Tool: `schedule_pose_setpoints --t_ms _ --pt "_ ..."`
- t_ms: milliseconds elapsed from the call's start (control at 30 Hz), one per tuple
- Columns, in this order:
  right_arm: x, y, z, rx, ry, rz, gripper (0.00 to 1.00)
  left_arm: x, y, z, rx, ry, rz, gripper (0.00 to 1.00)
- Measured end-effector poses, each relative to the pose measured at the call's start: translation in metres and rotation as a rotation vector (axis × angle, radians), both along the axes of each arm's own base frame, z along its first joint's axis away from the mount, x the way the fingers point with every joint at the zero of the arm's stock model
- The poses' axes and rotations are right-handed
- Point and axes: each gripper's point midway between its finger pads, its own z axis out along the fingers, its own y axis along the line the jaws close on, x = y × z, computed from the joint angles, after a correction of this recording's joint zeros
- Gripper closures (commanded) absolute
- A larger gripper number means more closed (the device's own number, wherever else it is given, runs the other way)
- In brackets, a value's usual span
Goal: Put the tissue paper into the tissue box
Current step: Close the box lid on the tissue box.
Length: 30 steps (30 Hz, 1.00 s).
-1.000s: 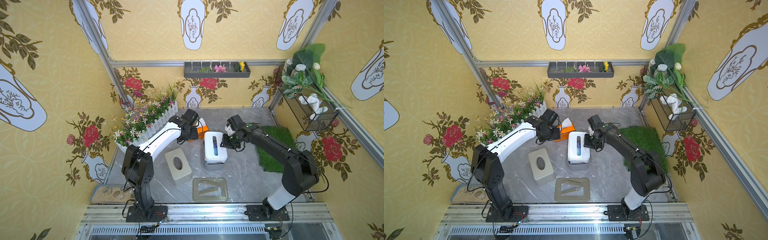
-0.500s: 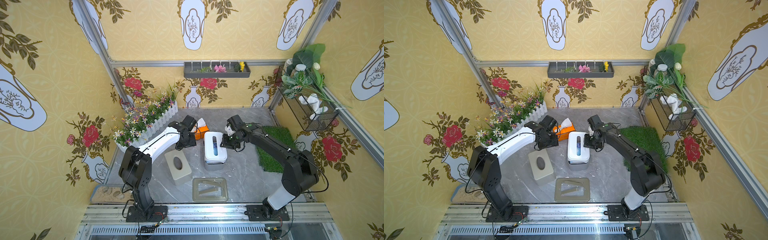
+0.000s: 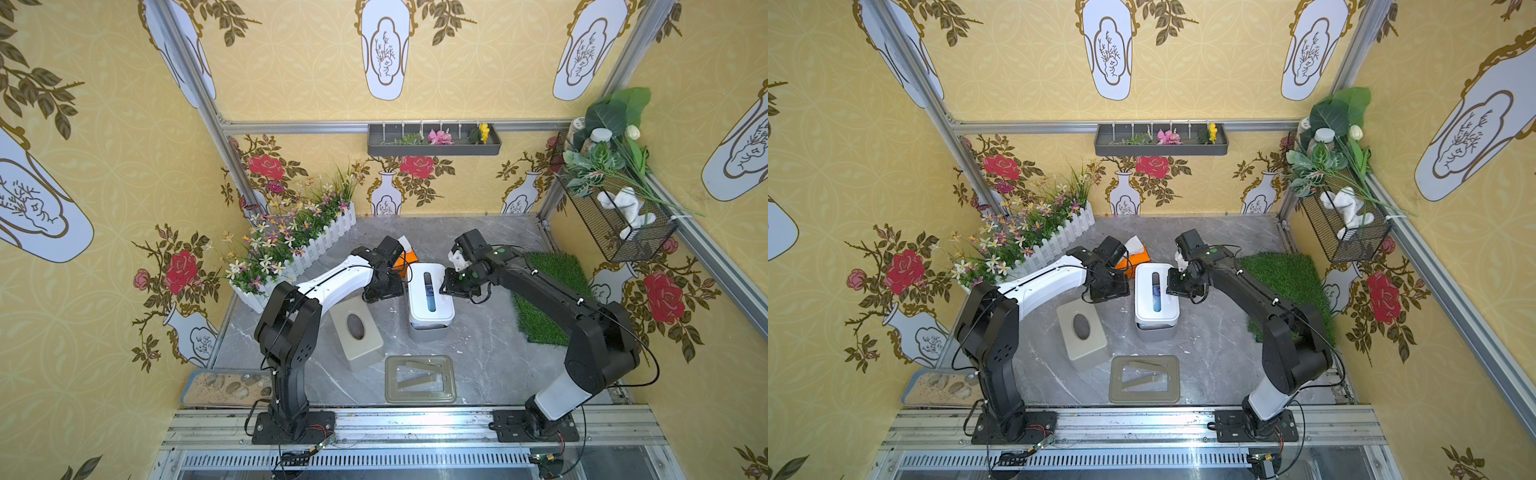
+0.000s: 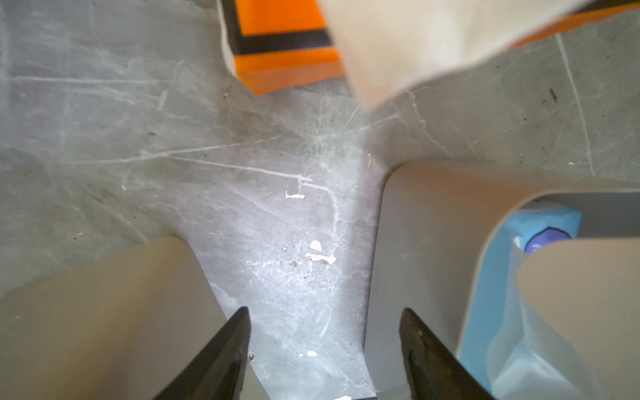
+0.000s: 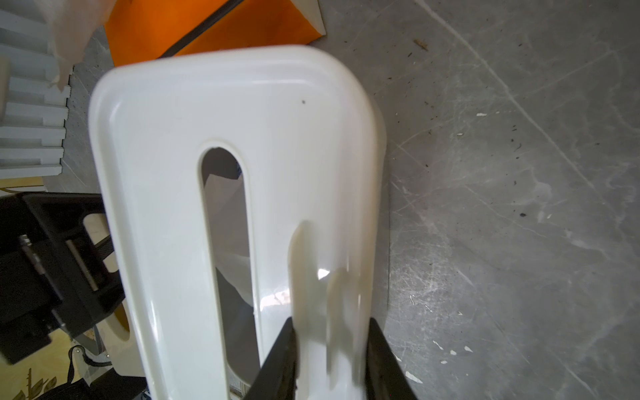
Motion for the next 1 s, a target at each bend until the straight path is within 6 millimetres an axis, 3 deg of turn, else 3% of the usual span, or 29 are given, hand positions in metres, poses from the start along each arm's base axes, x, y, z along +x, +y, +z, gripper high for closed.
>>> schedule_pose_setpoints --t_ms 367,700,1000 --pt "-0.001 0.001 0.0 -0.007 0.001 0.034 0.93 0.002 -0.004 -0.011 -0.006 0.02 0.004 0.3" --pt "0.0 0.001 0.014 -0.011 -0.006 0.048 0.93 0.005 -0.006 -0.01 -0.011 0.013 0.004 0.3" --pt "-0.004 -0.002 0.003 -0.032 0.021 0.071 0.94 0.004 -0.005 -0.013 -0.009 0.017 0.007 0.3"
